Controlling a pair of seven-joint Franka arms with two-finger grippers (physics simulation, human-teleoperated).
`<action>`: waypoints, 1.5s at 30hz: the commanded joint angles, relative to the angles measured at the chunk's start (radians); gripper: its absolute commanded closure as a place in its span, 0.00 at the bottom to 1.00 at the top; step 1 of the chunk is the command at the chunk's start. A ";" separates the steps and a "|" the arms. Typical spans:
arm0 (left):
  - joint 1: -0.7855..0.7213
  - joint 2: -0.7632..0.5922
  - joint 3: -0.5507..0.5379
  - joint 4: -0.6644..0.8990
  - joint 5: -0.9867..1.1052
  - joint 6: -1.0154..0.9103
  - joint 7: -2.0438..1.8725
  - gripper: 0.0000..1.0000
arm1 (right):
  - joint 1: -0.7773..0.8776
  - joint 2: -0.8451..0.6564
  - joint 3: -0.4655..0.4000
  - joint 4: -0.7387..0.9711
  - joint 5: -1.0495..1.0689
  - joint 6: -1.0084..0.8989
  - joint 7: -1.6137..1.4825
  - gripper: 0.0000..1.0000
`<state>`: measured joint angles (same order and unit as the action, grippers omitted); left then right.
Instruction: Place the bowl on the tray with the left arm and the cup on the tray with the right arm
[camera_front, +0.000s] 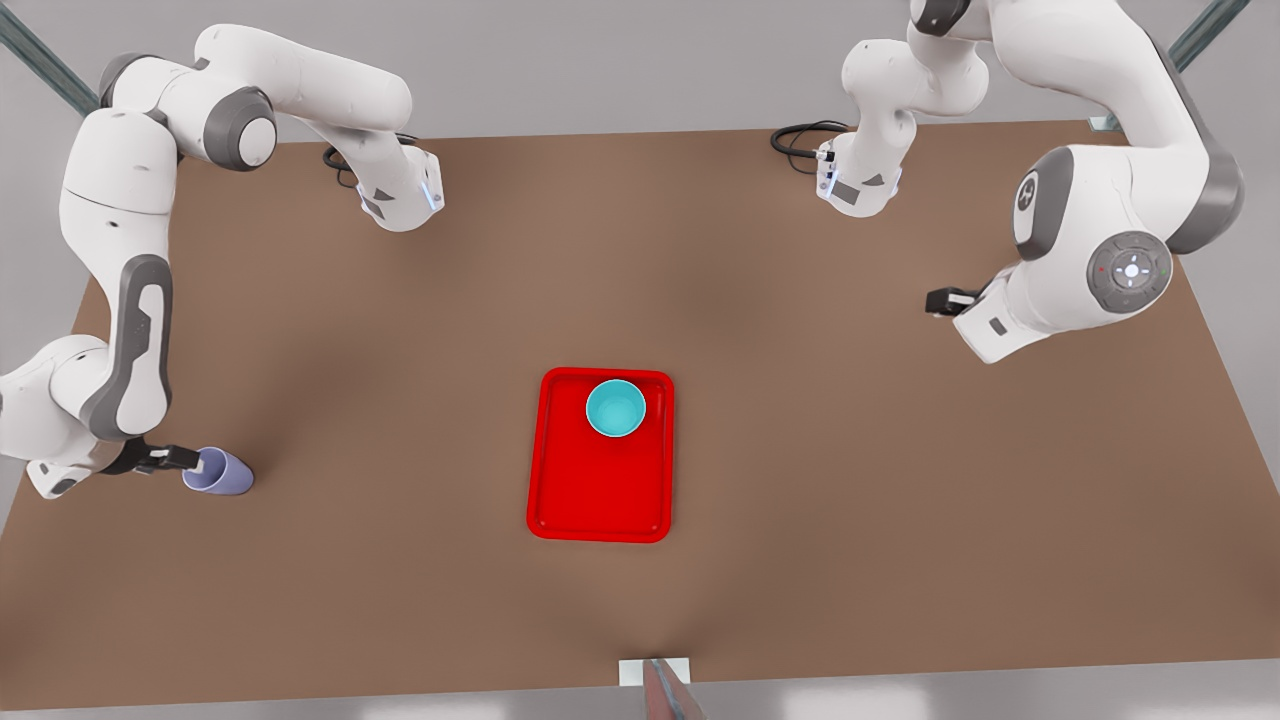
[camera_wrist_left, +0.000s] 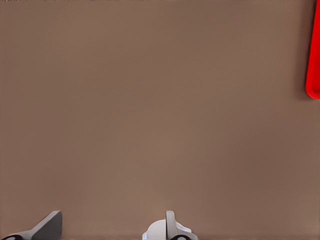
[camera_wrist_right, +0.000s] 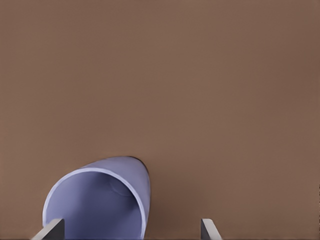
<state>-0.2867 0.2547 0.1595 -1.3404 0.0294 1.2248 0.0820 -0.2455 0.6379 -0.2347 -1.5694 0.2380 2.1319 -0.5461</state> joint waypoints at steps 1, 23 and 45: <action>0.000 -0.002 0.000 0.000 0.003 -0.002 0.001 0.00 | 0.000 0.000 0.000 -0.001 0.000 0.000 0.000 0.00; 0.006 0.008 0.029 0.006 0.004 0.013 0.002 0.00 | 0.008 0.048 0.008 -0.009 -0.063 0.014 0.023 0.79; 0.011 0.015 0.048 0.006 -0.002 0.019 0.002 0.00 | 0.390 -0.172 -0.009 0.032 -0.060 -0.319 0.693 0.79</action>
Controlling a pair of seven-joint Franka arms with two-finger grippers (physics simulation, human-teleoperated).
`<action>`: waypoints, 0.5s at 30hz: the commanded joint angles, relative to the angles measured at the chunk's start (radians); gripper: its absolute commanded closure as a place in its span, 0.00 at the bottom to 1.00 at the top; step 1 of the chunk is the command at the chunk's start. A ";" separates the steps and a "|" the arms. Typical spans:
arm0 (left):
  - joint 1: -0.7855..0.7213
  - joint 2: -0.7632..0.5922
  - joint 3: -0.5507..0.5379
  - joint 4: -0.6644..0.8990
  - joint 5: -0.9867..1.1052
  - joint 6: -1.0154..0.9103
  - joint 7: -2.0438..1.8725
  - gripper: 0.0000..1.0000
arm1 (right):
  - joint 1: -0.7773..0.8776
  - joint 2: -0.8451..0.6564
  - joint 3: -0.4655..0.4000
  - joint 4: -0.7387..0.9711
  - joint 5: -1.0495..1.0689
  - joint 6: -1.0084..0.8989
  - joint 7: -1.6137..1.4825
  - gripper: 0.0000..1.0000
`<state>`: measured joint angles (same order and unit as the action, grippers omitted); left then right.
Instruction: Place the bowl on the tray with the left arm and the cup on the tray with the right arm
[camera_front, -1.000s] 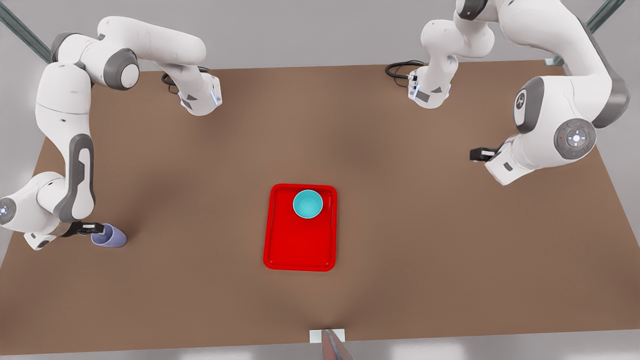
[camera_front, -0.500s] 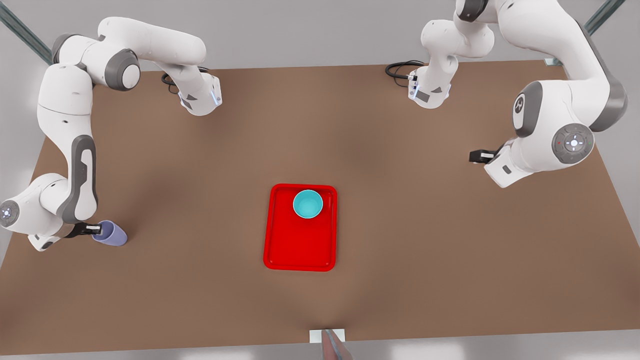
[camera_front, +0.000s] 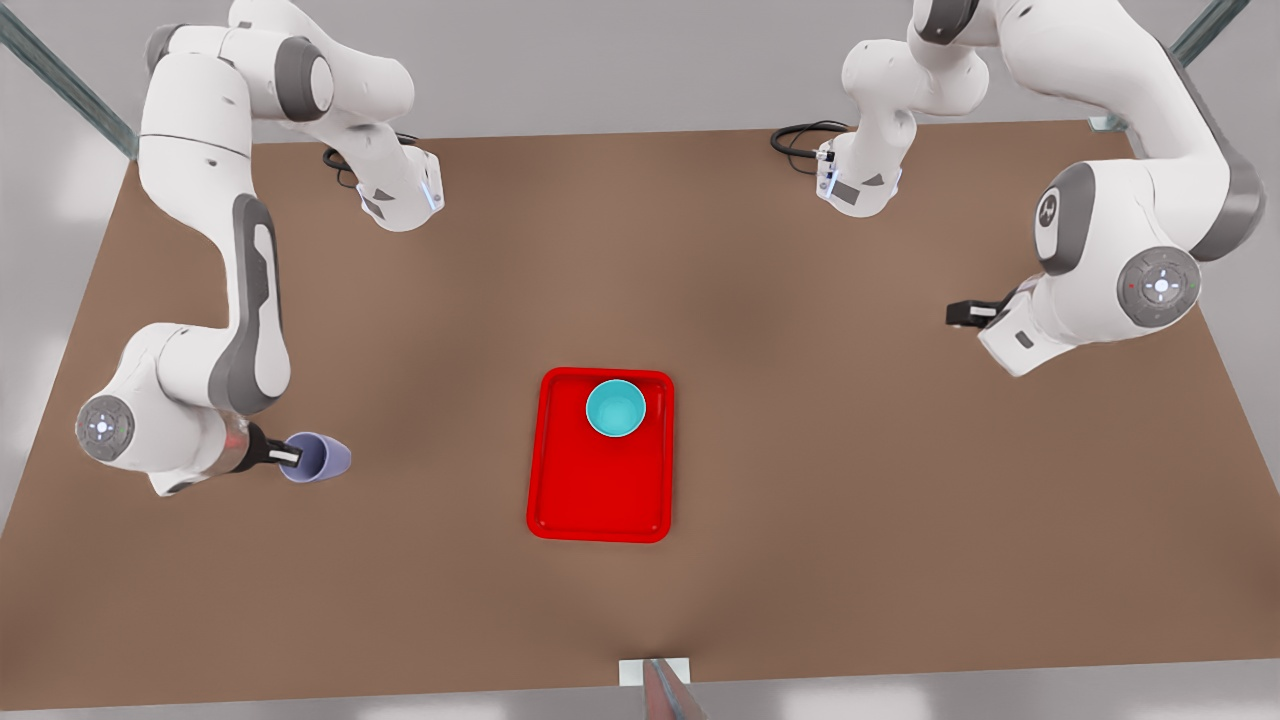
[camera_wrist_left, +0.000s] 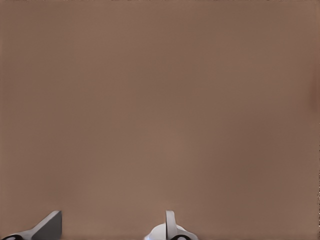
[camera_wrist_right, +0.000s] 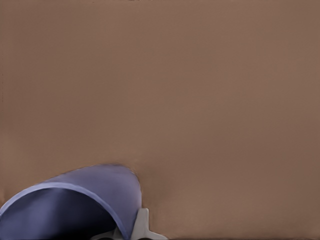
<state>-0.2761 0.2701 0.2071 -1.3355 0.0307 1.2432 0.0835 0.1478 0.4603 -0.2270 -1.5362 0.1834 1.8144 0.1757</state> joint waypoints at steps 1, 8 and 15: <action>0.000 -0.003 -0.001 -0.001 -0.006 -0.002 -0.001 0.00 | 0.001 -0.002 0.017 0.004 -0.004 -0.001 0.028 0.79; -0.002 -0.014 -0.002 0.001 -0.002 -0.004 -0.010 0.00 | 0.001 0.075 0.270 0.094 -0.005 0.092 0.386 0.79; -0.002 -0.017 0.000 0.002 0.003 -0.001 -0.010 0.00 | 0.076 0.265 0.460 0.360 -0.113 0.103 0.800 0.79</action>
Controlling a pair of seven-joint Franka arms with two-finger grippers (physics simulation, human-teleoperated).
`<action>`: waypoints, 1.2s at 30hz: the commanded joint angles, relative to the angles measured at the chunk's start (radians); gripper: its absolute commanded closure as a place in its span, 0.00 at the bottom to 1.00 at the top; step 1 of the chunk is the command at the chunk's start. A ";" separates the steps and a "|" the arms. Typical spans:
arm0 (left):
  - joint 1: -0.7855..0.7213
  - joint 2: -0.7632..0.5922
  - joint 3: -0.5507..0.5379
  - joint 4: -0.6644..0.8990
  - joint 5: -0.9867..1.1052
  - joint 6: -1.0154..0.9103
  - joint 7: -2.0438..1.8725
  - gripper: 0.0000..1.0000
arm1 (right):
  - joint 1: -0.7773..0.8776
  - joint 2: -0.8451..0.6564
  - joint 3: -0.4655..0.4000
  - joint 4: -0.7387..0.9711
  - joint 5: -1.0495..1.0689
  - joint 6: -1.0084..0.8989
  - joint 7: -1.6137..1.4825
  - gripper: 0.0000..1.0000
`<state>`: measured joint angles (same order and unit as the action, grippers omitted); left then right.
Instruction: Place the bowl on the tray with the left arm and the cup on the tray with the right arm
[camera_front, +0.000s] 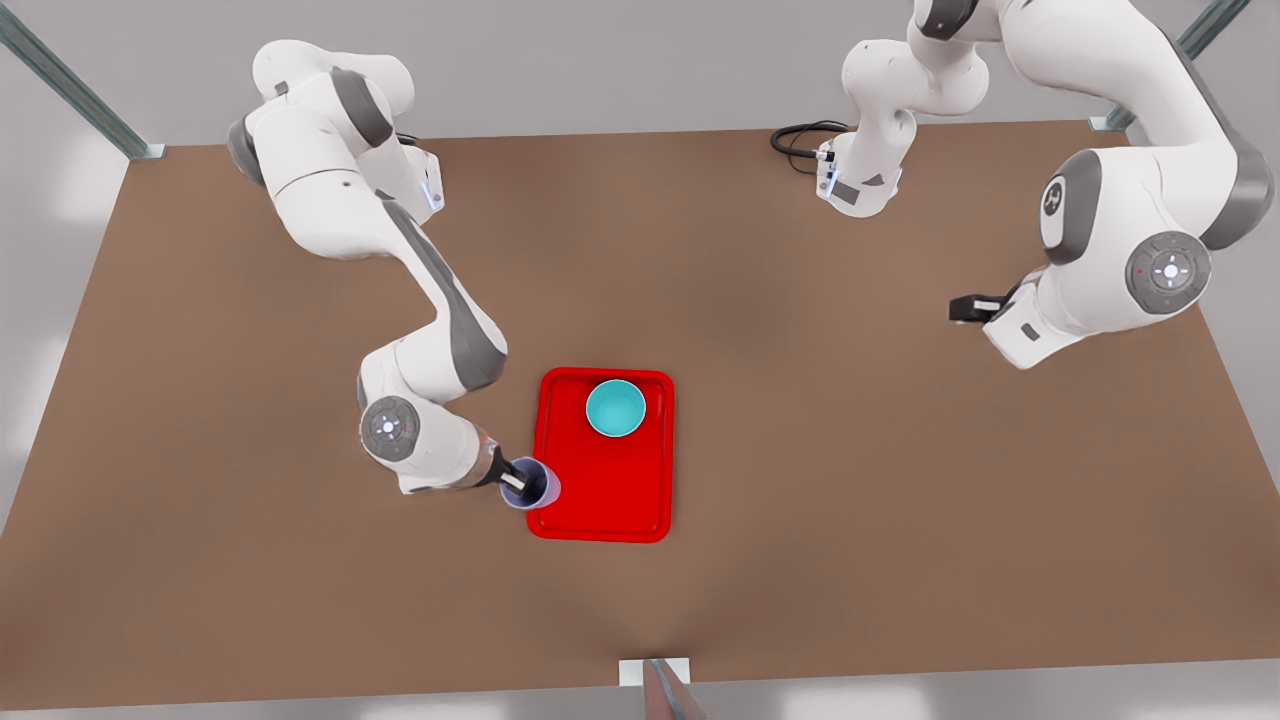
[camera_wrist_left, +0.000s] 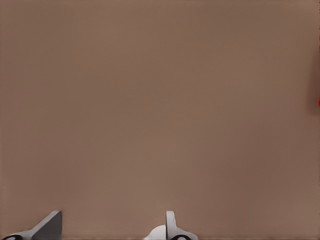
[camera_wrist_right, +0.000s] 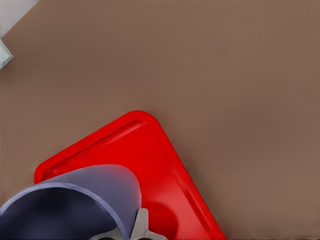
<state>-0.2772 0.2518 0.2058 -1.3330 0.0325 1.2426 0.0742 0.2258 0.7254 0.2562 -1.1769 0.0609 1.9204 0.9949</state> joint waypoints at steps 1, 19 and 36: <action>0.000 0.000 0.000 0.000 -0.002 0.000 -0.001 0.00 | -0.002 0.000 0.014 0.000 -0.016 -0.003 0.019 0.79; 0.000 0.014 -0.003 0.000 -0.006 0.000 -0.007 0.00 | 0.052 0.118 0.110 -0.102 -0.279 0.207 0.093 0.00; 0.000 0.015 0.001 0.005 -0.011 -0.002 -0.004 0.00 | -0.313 -0.604 -0.293 -0.382 0.057 -0.394 -0.917 0.00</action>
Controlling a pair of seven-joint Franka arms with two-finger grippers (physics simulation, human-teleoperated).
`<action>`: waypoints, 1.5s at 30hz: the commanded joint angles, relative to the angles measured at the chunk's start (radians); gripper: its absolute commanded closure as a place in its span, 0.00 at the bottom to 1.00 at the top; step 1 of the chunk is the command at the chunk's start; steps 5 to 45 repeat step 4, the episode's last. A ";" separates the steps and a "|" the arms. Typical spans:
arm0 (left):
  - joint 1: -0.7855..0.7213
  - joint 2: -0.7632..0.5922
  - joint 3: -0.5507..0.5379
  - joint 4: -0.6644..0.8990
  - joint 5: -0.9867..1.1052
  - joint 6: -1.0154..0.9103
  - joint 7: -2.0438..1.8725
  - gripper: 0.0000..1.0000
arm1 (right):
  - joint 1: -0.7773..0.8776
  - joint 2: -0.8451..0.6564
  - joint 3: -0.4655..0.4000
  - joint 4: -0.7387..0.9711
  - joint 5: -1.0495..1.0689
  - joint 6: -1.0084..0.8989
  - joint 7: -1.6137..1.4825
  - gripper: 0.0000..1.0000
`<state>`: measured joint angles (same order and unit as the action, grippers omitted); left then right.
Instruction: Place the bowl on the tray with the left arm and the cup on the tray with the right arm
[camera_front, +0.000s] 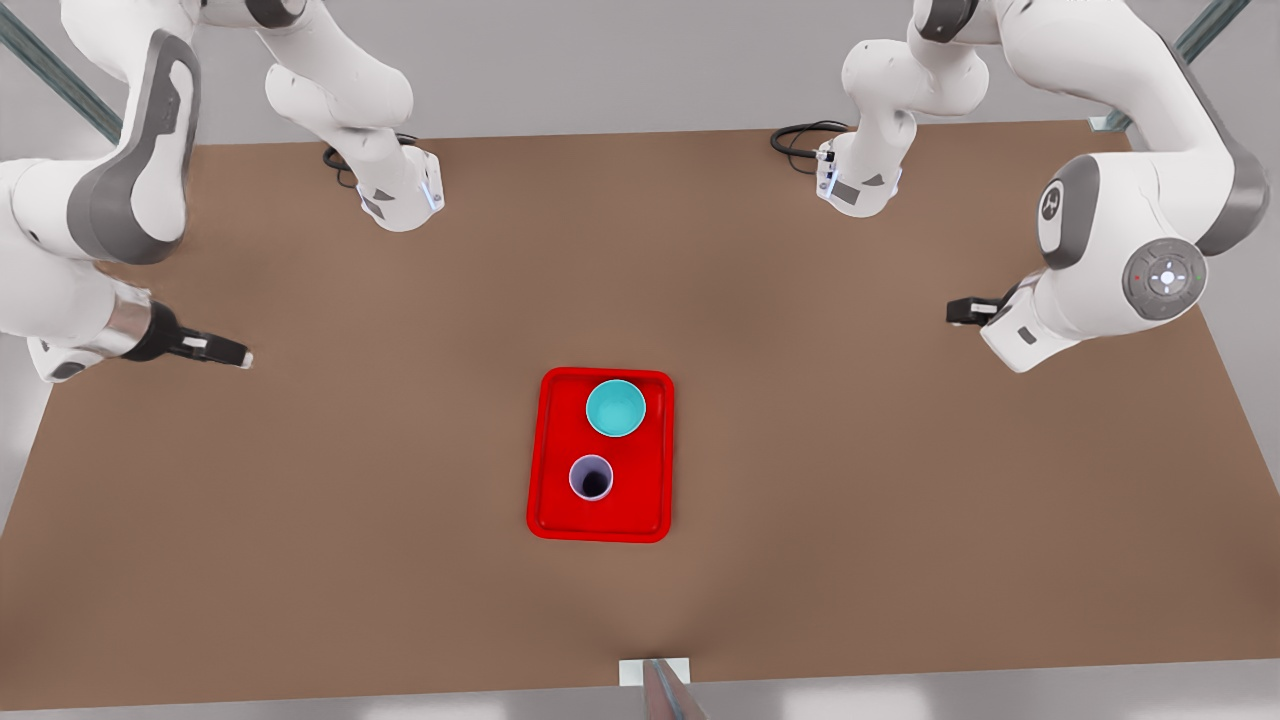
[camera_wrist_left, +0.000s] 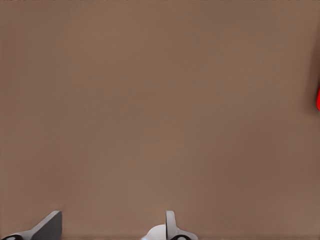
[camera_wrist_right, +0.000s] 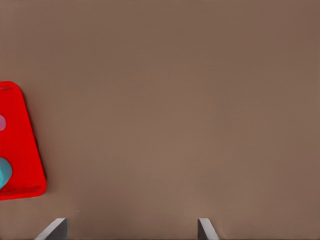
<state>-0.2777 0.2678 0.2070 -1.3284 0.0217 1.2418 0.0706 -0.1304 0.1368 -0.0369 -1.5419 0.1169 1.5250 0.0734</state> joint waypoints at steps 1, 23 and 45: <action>0.000 0.001 0.000 0.000 0.000 0.001 0.000 0.00 | 0.043 0.013 0.002 0.005 -0.003 0.000 0.000 0.00; 0.000 0.008 0.000 0.000 -0.002 0.002 0.000 0.00 | 0.045 0.081 0.005 0.066 -0.013 -0.017 0.009 0.00; 0.000 0.008 0.000 0.000 -0.002 0.002 0.000 0.00 | 0.045 0.081 0.005 0.066 -0.013 -0.017 0.009 0.00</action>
